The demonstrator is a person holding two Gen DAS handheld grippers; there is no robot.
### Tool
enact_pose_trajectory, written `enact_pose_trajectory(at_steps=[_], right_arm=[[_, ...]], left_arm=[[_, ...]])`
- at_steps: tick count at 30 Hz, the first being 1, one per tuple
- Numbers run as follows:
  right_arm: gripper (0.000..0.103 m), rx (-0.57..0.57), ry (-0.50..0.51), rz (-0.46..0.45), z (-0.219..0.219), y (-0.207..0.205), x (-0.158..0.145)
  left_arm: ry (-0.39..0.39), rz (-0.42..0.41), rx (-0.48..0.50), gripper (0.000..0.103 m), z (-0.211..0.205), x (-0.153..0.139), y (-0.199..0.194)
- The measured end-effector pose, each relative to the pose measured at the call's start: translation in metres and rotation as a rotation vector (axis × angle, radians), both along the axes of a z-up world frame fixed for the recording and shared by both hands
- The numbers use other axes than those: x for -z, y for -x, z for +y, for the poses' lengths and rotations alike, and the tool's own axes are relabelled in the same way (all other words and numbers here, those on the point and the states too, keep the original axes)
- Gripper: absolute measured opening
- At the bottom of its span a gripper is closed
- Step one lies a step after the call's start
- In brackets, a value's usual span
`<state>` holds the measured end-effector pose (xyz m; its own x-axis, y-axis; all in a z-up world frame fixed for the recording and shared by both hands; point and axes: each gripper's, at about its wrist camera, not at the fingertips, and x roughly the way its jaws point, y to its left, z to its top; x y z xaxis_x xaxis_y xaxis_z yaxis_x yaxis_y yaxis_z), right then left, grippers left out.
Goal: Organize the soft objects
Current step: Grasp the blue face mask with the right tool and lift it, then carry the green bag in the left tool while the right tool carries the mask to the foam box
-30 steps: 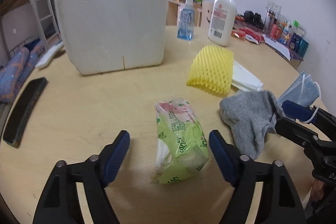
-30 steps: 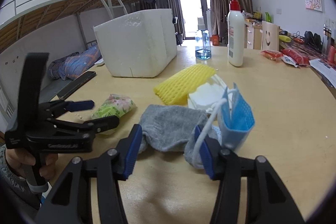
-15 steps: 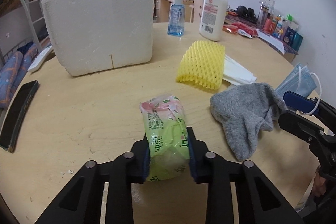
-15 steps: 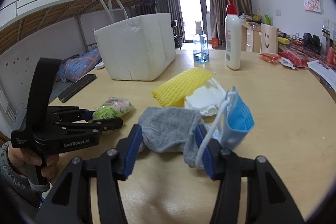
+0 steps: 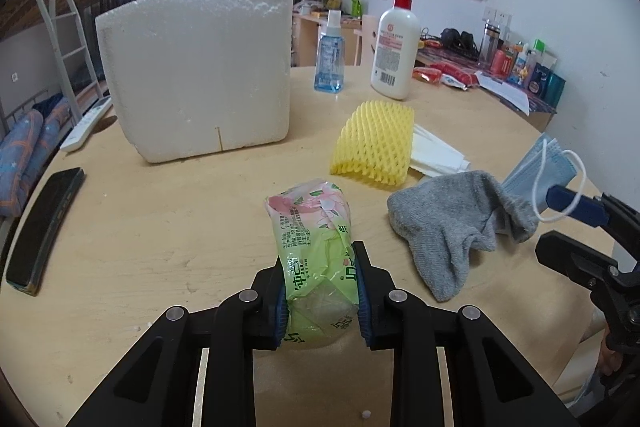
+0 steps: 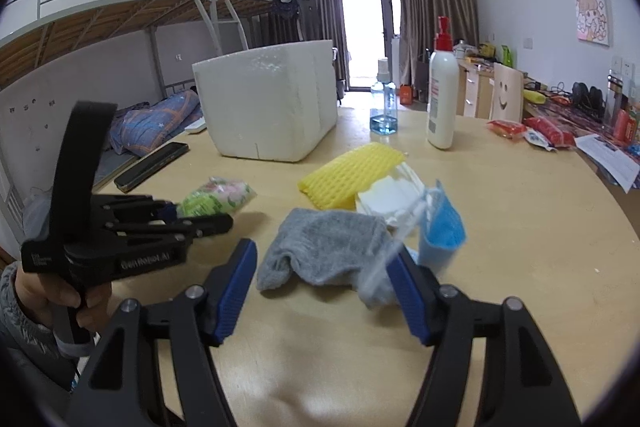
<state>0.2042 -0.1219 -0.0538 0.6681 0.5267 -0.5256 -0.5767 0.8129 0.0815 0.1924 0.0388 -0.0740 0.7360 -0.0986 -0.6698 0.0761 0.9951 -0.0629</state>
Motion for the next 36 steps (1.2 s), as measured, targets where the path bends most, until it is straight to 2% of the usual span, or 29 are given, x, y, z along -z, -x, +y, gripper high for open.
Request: enact_pose_trajectory(at_steps=[5, 9, 14, 15, 17, 18, 19, 26, 27, 28, 36], right_arm=[[0.071, 0.053, 0.0, 0.007, -0.013, 0.008, 0.001], [0.071, 0.078, -0.021, -0.025, -0.021, 0.017, -0.003], [0.071, 0.193, -0.021, -0.009, -0.034, -0.001, 0.0], [0.069, 0.208, -0.019, -0.005, -0.036, -0.007, 0.001], [0.053, 0.222, -0.018, -0.001, -0.037, -0.015, 0.002], [0.042, 0.228, -0.019, 0.001, -0.037, -0.018, 0.003], [0.036, 0.23, -0.017, 0.007, -0.037, -0.023, 0.004], [0.034, 0.239, -0.051, 0.058, -0.037, -0.045, 0.006], [0.027, 0.236, -0.053, 0.069, -0.036, -0.046, 0.008], [0.013, 0.237, -0.057, 0.082, -0.035, -0.049, 0.01], [0.007, 0.226, -0.064, 0.068, -0.034, -0.043, 0.006]], left_arm=[[0.007, -0.022, 0.001, 0.029, 0.0, -0.003, 0.012], [0.007, -0.032, 0.002, 0.029, 0.001, -0.006, 0.021], [0.008, -0.052, -0.001, 0.029, 0.002, -0.011, 0.029], [0.008, -0.054, -0.003, 0.029, 0.002, -0.011, 0.029], [0.008, -0.056, -0.002, 0.029, 0.002, -0.011, 0.03], [0.008, -0.057, -0.001, 0.029, 0.002, -0.011, 0.03], [0.008, -0.059, -0.001, 0.029, 0.002, -0.011, 0.031], [0.007, -0.073, 0.005, 0.029, 0.002, -0.013, 0.033], [0.007, -0.074, 0.005, 0.029, 0.002, -0.013, 0.034], [0.008, -0.076, 0.004, 0.029, 0.002, -0.014, 0.034], [0.013, -0.098, -0.004, 0.029, 0.005, -0.017, 0.04]])
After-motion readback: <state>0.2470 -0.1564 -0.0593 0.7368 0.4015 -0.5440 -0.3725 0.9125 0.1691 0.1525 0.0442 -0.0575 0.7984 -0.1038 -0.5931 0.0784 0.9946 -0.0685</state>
